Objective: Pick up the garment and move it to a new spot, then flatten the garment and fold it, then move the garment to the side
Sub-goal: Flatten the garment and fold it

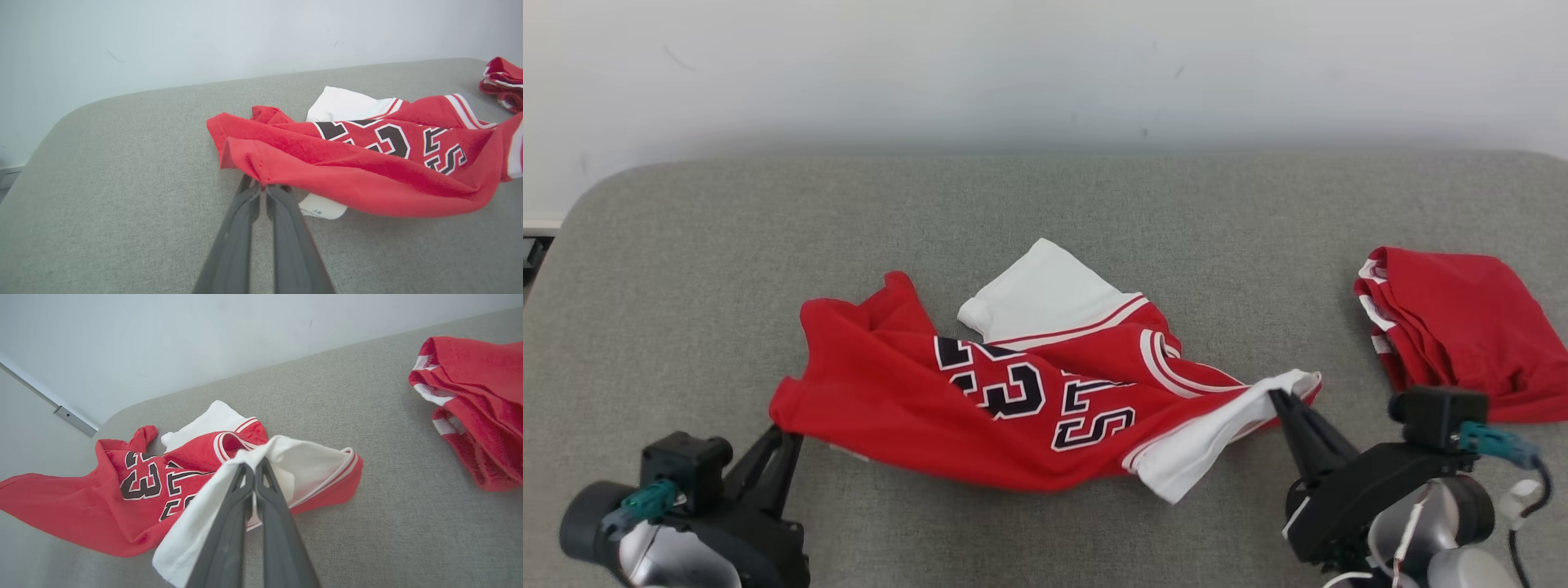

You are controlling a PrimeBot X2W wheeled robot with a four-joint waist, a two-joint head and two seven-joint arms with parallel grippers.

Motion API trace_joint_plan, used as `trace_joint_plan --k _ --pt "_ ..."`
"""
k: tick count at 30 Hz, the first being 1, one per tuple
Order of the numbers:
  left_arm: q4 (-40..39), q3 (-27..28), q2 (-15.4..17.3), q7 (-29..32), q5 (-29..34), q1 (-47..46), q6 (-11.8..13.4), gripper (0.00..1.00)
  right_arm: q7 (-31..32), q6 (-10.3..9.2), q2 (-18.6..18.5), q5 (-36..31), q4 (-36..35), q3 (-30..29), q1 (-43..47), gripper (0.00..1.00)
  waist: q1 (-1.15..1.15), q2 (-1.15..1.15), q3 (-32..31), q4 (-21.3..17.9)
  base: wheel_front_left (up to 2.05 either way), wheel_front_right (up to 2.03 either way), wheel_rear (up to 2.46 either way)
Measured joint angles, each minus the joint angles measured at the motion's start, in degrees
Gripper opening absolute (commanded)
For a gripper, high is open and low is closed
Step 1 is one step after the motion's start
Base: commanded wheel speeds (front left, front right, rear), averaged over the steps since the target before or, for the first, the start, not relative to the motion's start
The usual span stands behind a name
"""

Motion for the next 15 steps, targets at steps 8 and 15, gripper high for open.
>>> trace_joint_plan --k 8,15 --pt "-11.4 3.1 -1.8 -3.4 -0.3 2.2 4.3 0.0 -3.2 -0.08 0.1 1.9 -6.9 -4.1 0.0 0.0 0.0 0.0 -1.6 0.2 0.0 0.0 0.0" --pt "-21.7 3.3 -3.3 -4.7 -2.0 5.1 5.2 0.0 -6.4 -0.01 0.3 4.9 -15.4 -8.1 0.0 0.0 0.0 0.0 -2.0 -0.2 0.0 0.0 0.0"
